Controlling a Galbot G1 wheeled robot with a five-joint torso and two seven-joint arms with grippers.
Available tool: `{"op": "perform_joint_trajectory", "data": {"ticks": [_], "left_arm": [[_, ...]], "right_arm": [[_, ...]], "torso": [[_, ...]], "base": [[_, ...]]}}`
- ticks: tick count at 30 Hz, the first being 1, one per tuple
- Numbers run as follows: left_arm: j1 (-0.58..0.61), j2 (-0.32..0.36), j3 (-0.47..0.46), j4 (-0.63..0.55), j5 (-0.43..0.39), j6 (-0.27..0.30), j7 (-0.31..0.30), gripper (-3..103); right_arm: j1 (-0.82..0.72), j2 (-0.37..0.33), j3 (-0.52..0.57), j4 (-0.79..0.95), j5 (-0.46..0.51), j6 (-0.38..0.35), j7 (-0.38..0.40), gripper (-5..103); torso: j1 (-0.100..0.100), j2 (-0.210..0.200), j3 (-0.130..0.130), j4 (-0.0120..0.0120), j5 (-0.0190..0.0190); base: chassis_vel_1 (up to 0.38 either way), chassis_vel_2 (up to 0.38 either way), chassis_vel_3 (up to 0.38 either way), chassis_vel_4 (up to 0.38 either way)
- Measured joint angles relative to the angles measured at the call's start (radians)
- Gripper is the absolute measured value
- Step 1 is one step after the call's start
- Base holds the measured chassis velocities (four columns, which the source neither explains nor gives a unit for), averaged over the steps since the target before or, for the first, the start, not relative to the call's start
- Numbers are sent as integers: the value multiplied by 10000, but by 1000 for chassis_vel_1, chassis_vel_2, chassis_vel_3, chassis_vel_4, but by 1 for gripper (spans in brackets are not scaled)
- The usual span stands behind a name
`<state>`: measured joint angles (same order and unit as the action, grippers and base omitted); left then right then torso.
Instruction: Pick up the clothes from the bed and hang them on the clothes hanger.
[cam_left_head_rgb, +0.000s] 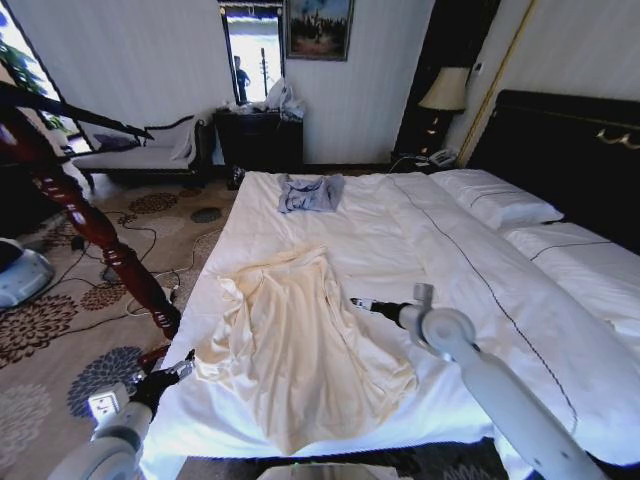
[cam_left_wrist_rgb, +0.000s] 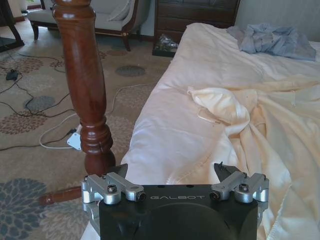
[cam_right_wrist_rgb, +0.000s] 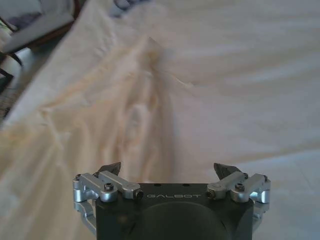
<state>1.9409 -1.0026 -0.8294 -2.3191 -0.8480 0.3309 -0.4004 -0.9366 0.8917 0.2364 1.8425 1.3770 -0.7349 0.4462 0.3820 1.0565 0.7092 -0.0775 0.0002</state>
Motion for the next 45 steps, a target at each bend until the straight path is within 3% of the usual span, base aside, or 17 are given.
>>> {"op": "perform_joint_trajectory", "data": {"ticks": [6, 13, 21, 25, 29, 33, 36, 42, 44, 45], "left_arm": [[-256, 209, 337, 185, -36, 15, -74, 99], [-299, 234, 350, 236, -82, 23, -98, 99], [-325, 242, 360, 249, -120, 30, -98, 99], [-331, 243, 368, 264, -123, 32, -94, 99], [-363, 274, 384, 278, -140, 35, -93, 99], [-386, 330, 391, 313, -181, 39, -91, 99], [-387, 338, 389, 325, -194, 39, -90, 99], [-394, 355, 357, 380, -258, 40, -84, 99], [-396, 356, 348, 381, -281, 39, -84, 99], [-395, 356, 329, 383, -314, 39, -84, 99]], "right_arm": [[-52, 54, 58, -953, -755, -14, -616, 95], [-150, 147, 1, -740, -512, -20, -684, 71], [-333, 192, -53, -600, -501, -20, -691, 79], [-381, 229, -112, -635, -576, -20, -705, 90], [-431, 255, -157, -741, -680, -20, -710, 92], [-562, 256, -208, -725, -723, -20, -744, 71], [-630, 255, -268, -650, -779, -19, -763, 65], [-660, 284, -373, -596, -912, -17, -775, 38], [-646, 281, -373, -596, -912, -17, -776, 38], [-625, 273, -373, -593, -912, -15, -776, 33]], "torso": [[0, 0, 0, -6, -2], [-1, 0, 0, -1, -2], [-2, 1, -1, -2, -2], [-2, 0, -1, -1, -2], [-2, 0, 0, -2, -2], [-2, 0, -1, -2, -2], [-2, 0, -1, -3, -2], [-1, 1, -1, -2, -2], [-1, 1, -1, -3, -2], [-2, 1, -1, -2, -2]], "base": [[0, 0, 0, 0], [0, 0, 0, 0], [0, 0, 0, 0], [0, 0, 0, 0], [0, 0, 0, 0], [0, 0, 0, 0], [0, 0, 0, 0], [0, 0, 0, 0], [0, 0, 0, 0], [0, 0, 0, 0]]}}
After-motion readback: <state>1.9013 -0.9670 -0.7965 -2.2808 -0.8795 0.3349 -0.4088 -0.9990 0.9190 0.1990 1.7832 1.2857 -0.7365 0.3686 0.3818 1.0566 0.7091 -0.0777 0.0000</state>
